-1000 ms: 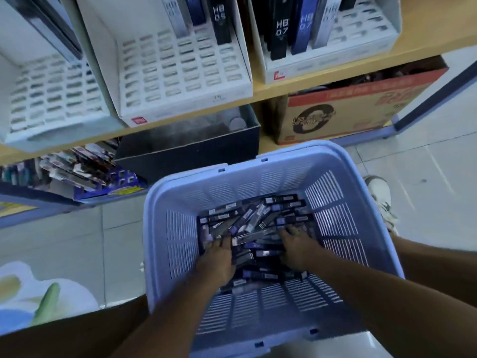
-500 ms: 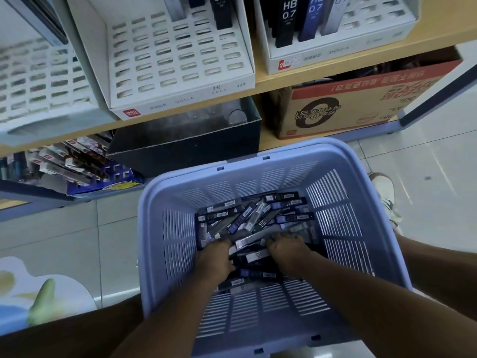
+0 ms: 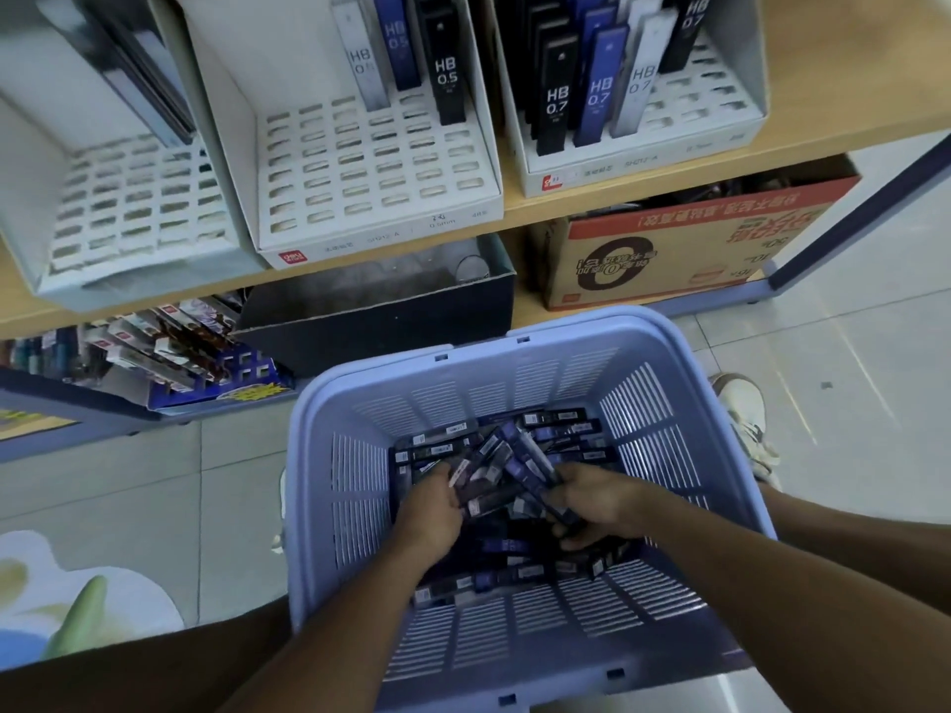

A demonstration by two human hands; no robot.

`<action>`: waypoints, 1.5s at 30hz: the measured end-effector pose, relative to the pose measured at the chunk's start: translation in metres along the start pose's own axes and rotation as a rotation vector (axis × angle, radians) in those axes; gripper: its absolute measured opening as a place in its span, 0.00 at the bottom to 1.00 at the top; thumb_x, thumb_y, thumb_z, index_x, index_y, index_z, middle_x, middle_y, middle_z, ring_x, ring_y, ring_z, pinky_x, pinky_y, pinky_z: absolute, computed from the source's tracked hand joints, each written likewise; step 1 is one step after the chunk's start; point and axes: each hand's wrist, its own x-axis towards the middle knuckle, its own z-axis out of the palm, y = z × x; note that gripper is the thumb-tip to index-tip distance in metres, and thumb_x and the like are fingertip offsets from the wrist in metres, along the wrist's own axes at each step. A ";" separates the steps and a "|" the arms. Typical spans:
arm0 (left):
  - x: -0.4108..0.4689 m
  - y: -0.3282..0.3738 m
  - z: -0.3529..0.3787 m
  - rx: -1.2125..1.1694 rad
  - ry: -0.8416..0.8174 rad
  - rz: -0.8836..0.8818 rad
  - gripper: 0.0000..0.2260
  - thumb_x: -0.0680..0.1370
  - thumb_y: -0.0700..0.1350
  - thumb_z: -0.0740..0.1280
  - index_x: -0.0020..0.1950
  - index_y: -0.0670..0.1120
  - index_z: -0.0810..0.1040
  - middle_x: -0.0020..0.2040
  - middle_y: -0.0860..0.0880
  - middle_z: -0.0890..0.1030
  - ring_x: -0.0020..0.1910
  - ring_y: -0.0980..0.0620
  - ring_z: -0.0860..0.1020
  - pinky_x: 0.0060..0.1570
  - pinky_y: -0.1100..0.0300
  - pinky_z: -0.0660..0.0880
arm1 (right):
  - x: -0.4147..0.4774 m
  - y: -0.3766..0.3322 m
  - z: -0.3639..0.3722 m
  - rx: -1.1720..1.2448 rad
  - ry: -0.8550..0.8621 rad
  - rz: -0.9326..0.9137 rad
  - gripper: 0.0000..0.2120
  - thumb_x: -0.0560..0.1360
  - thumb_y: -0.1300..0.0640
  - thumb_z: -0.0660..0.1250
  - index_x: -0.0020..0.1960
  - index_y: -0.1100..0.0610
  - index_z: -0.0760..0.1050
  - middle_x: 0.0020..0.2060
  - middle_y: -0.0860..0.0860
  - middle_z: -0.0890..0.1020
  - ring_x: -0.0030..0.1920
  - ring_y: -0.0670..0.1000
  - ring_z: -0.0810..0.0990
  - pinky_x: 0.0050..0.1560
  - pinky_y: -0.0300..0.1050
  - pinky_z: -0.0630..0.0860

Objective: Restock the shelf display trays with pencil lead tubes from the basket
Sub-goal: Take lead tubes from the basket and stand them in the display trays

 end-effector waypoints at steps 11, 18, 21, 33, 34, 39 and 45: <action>-0.035 0.084 -0.045 -0.926 -0.019 -0.074 0.04 0.79 0.48 0.66 0.49 0.48 0.77 0.38 0.49 0.80 0.34 0.52 0.77 0.35 0.59 0.75 | -0.066 -0.031 0.000 0.079 -0.327 -0.089 0.03 0.79 0.64 0.62 0.51 0.58 0.71 0.38 0.54 0.77 0.32 0.48 0.74 0.34 0.39 0.74; -0.076 0.133 -0.080 -0.904 0.016 0.150 0.06 0.81 0.44 0.62 0.51 0.45 0.77 0.40 0.45 0.83 0.36 0.49 0.80 0.40 0.53 0.79 | -0.123 -0.063 0.013 -0.135 -0.098 -0.364 0.05 0.73 0.60 0.70 0.42 0.56 0.74 0.35 0.56 0.76 0.26 0.47 0.68 0.26 0.40 0.60; -0.090 0.147 -0.106 -0.878 0.079 0.227 0.07 0.81 0.48 0.62 0.51 0.46 0.77 0.46 0.41 0.83 0.42 0.44 0.80 0.49 0.44 0.79 | -0.156 -0.074 0.006 -0.038 -0.130 -0.432 0.07 0.78 0.59 0.68 0.41 0.56 0.74 0.32 0.51 0.76 0.26 0.45 0.69 0.23 0.34 0.62; -0.167 0.166 -0.214 -0.173 -0.267 0.377 0.09 0.81 0.53 0.61 0.54 0.49 0.71 0.27 0.54 0.67 0.23 0.56 0.63 0.24 0.64 0.61 | -0.233 -0.113 0.006 0.310 0.133 -0.750 0.11 0.75 0.54 0.72 0.37 0.51 0.72 0.27 0.47 0.68 0.25 0.44 0.59 0.20 0.34 0.55; -0.171 0.170 -0.218 -0.119 -0.288 0.401 0.10 0.81 0.54 0.61 0.55 0.49 0.71 0.28 0.54 0.66 0.23 0.56 0.63 0.24 0.64 0.62 | -0.238 -0.117 0.011 0.218 0.153 -0.768 0.10 0.73 0.51 0.73 0.37 0.50 0.74 0.27 0.46 0.68 0.25 0.44 0.59 0.20 0.35 0.55; -0.178 0.184 -0.238 0.118 -0.255 0.474 0.10 0.79 0.54 0.63 0.60 0.56 0.71 0.29 0.55 0.70 0.23 0.59 0.68 0.26 0.64 0.68 | -0.251 -0.137 0.023 -0.032 0.120 -0.813 0.09 0.74 0.52 0.72 0.36 0.49 0.78 0.25 0.45 0.67 0.24 0.44 0.59 0.22 0.35 0.56; -0.175 0.185 -0.294 -0.198 -0.038 0.511 0.12 0.72 0.36 0.72 0.53 0.47 0.78 0.43 0.43 0.85 0.37 0.51 0.82 0.40 0.61 0.79 | -0.242 -0.158 0.009 0.233 0.114 -0.829 0.06 0.78 0.57 0.68 0.43 0.55 0.73 0.30 0.50 0.72 0.25 0.44 0.62 0.20 0.34 0.56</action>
